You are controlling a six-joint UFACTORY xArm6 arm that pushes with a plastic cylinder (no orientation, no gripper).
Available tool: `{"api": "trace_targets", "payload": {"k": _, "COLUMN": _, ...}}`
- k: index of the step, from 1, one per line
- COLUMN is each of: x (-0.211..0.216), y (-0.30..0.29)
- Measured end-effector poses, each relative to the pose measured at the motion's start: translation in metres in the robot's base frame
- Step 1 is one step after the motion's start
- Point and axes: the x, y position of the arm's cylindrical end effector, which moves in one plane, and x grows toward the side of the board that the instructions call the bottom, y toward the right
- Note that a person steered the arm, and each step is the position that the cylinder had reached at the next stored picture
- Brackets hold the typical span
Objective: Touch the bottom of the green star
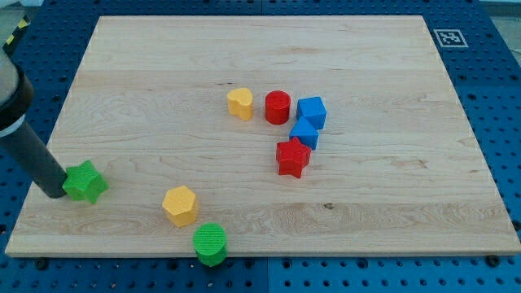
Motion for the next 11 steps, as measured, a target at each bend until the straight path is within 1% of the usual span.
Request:
{"api": "trace_targets", "payload": {"k": 2, "x": 0.007, "y": 0.003}}
{"api": "trace_targets", "payload": {"k": 3, "x": 0.015, "y": 0.014}}
{"api": "trace_targets", "payload": {"k": 4, "x": 0.050, "y": 0.013}}
{"api": "trace_targets", "payload": {"k": 5, "x": 0.054, "y": 0.018}}
{"api": "trace_targets", "payload": {"k": 6, "x": 0.052, "y": 0.029}}
{"api": "trace_targets", "payload": {"k": 9, "x": 0.048, "y": 0.029}}
{"api": "trace_targets", "payload": {"k": 10, "x": 0.032, "y": 0.031}}
{"api": "trace_targets", "payload": {"k": 11, "x": 0.027, "y": 0.031}}
